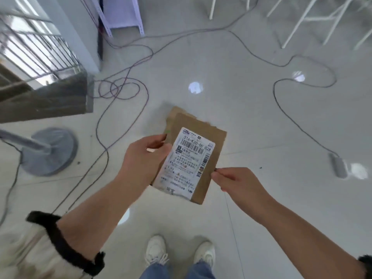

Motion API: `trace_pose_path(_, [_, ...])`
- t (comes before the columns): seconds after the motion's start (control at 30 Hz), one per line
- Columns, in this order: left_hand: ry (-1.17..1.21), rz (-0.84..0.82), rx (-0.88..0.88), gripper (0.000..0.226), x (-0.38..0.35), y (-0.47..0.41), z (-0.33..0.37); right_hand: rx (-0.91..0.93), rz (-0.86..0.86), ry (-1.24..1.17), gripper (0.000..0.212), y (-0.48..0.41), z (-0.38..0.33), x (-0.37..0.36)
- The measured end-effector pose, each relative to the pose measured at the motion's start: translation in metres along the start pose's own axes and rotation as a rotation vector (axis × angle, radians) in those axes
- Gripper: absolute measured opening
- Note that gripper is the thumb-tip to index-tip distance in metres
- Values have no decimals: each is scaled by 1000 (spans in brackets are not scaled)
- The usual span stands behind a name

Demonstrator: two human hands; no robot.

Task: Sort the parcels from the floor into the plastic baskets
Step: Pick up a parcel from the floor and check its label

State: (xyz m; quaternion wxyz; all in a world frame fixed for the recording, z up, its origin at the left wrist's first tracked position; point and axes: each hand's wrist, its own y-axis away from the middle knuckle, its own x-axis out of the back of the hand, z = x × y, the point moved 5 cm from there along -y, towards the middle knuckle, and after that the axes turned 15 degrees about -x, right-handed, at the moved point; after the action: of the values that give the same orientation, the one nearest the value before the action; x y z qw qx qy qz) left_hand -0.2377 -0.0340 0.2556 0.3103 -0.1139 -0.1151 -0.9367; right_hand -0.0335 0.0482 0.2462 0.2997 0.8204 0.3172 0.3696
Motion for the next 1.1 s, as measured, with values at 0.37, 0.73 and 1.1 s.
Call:
trace_pose_path(0.37, [24,6,-525,28,50,104,379,543,132,-314,40,306,-134,164])
trace_pose_path(0.73, [173,-139,-817,40,19,173,483,677,383,-537,38,410,-115,224])
trace_pose_path(1.1, [372,-650,-907,36,-37,241,487,578,707,-920,42,490,-27,178])
